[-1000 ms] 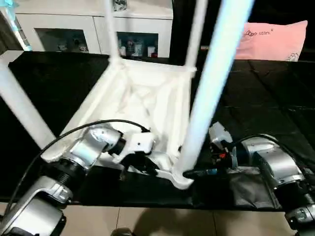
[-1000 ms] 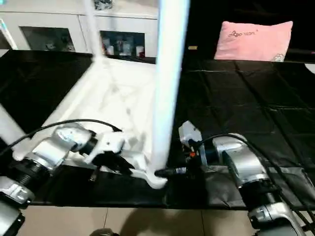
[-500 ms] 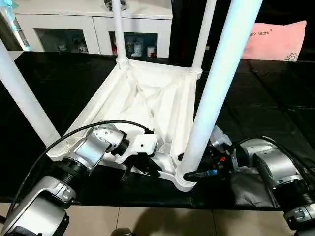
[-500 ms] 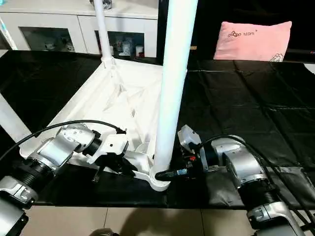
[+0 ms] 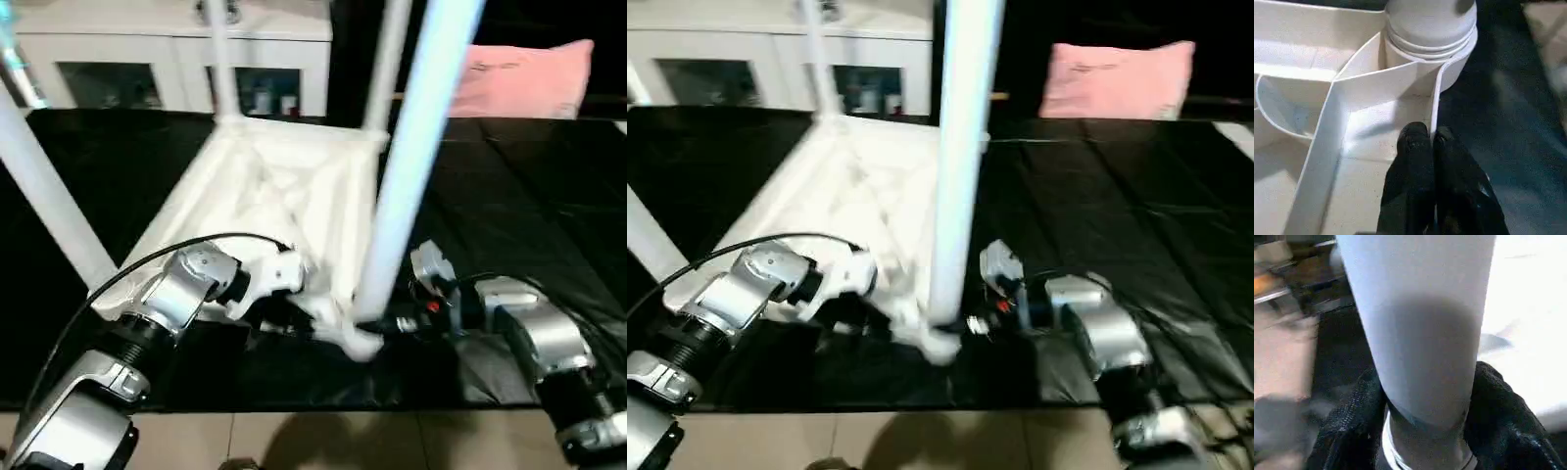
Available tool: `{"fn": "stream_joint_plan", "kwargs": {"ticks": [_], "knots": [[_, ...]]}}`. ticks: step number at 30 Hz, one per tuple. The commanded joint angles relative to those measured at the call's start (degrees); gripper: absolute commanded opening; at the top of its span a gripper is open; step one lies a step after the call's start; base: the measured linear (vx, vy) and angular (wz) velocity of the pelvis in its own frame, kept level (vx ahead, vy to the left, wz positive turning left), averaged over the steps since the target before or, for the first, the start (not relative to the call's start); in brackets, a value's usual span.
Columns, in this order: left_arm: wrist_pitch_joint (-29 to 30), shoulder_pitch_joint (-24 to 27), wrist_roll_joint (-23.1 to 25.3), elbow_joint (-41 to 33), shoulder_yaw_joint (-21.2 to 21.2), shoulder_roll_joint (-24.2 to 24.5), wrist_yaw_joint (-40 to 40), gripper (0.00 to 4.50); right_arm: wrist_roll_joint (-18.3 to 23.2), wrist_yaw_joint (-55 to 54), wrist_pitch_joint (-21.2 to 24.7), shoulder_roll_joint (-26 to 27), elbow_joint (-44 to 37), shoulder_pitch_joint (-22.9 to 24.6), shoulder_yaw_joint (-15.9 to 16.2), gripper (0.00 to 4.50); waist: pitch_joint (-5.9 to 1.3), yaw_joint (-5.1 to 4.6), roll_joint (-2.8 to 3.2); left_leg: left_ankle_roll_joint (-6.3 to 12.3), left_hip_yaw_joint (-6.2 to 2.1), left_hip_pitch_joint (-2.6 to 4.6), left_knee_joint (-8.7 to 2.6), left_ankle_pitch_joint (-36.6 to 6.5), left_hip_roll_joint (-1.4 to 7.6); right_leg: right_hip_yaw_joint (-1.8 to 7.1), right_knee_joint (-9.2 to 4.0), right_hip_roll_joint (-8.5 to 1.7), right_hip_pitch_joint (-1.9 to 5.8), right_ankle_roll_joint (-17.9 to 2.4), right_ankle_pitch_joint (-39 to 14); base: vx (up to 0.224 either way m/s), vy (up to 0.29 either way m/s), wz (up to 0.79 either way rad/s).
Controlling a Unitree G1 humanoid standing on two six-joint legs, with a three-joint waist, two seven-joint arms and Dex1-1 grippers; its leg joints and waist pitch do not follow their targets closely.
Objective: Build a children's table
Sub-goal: Rotate leg to tighten
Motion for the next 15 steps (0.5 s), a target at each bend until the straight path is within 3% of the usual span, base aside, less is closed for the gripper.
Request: {"fn": "stream_joint_plan", "kwargs": {"ticks": [1,4,5,9,14,15], "knots": [[2.88,-0.15,-2.47,-2.90,2.34,-5.39,6.36,0.00,-3.38,-9.14,2.42,4.52,1.11,0.41,2.47,2.04,-3.49,0.20,-0.47,0.45,-0.82,-0.36,-4.33,-11.93,1.73,2.97,-5.38,-4.05,3.23,-5.69,-25.83,0.000,0.000,0.00],[5.18,-0.34,-2.17,-2.58,3.23,-8.18,10.87,0.00,-4.10,-14.98,4.96,7.25,1.39,-0.05,1.70,1.98,-3.55,-0.76,-0.44,1.16,-0.80,-0.56,-4.17,-10.94,1.47,2.90,-5.48,-3.82,3.26,-5.50,-25.44,0.000,0.000,0.00],[6.42,-0.56,-1.97,-2.24,3.87,-9.89,13.87,0.00,-4.74,-18.74,6.12,8.96,1.79,-0.54,1.23,1.98,-3.55,-0.94,-0.12,1.38,-0.79,-0.43,-4.11,-10.81,1.43,2.89,-5.52,-3.83,3.13,-5.73,-25.26,0.000,0.000,0.00],[10.06,-1.95,-1.18,-0.72,6.08,-15.68,23.78,0.00,-7.25,-32.74,9.34,15.51,3.13,-2.89,-0.76,1.98,-3.50,-1.92,0.10,0.92,-0.85,-0.28,-4.18,-11.76,1.40,2.71,-5.81,-3.64,2.94,-5.67,-25.78,0.000,0.000,0.00],[10.97,-2.60,-0.61,-0.54,6.34,-16.82,25.96,0.00,-7.92,-35.72,9.87,17.45,3.38,-3.87,-1.00,1.98,-3.61,-1.99,0.06,2.16,-0.78,-0.41,-4.34,-10.98,1.51,3.03,-5.43,-3.56,3.11,-6.71,-21.04,0.000,0.000,0.00],[11.15,-2.76,-0.49,-0.58,6.34,-16.81,26.13,0.00,-8.10,-35.45,9.64,17.46,3.08,-3.87,-0.72,2.32,-3.62,-1.99,0.07,2.22,-0.76,-0.39,-4.34,-10.95,1.52,3.05,-5.42,-3.57,3.11,-6.80,-20.78,0.000,0.000,0.00]]}}
